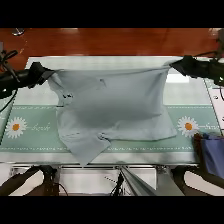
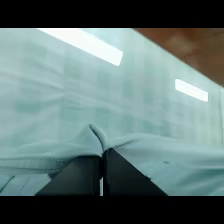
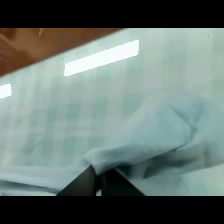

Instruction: Fold the shirts.

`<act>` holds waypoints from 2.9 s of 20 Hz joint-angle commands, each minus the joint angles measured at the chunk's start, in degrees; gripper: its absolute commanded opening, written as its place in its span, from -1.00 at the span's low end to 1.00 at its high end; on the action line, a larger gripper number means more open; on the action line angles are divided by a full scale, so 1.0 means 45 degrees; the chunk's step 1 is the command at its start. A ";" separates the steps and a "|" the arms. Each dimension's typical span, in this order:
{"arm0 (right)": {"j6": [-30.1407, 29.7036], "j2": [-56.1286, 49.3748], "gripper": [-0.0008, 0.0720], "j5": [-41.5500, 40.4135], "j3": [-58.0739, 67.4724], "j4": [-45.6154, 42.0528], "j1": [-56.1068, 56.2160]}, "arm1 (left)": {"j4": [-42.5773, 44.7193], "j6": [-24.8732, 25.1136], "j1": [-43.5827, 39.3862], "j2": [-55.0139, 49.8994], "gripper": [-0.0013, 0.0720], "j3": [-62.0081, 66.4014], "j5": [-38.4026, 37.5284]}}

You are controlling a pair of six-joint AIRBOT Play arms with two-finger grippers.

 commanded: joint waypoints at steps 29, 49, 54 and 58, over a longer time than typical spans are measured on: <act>0.1195 0.7329 0.75 0.3798 -0.9612 -0.1593 -0.3322 | 0.0869 0.0709 0.4352 0.1078 0.95 -0.8495 -0.3623; 0.4376 0.3021 0.75 0.4362 -0.7257 -0.8665 -0.3337 | 0.0816 0.1753 0.2055 0.0355 -0.91 -0.7242 -0.4250; 0.3361 0.1651 0.75 0.4857 -0.6028 -0.7388 -0.3585 | 0.0816 0.1749 0.2055 0.0355 -0.91 -0.7242 -0.4245; 0.2866 0.1175 0.75 0.5304 -0.5921 -0.7189 -0.5396 | 0.0763 0.1739 0.2055 0.0350 -0.91 -0.7242 -0.4177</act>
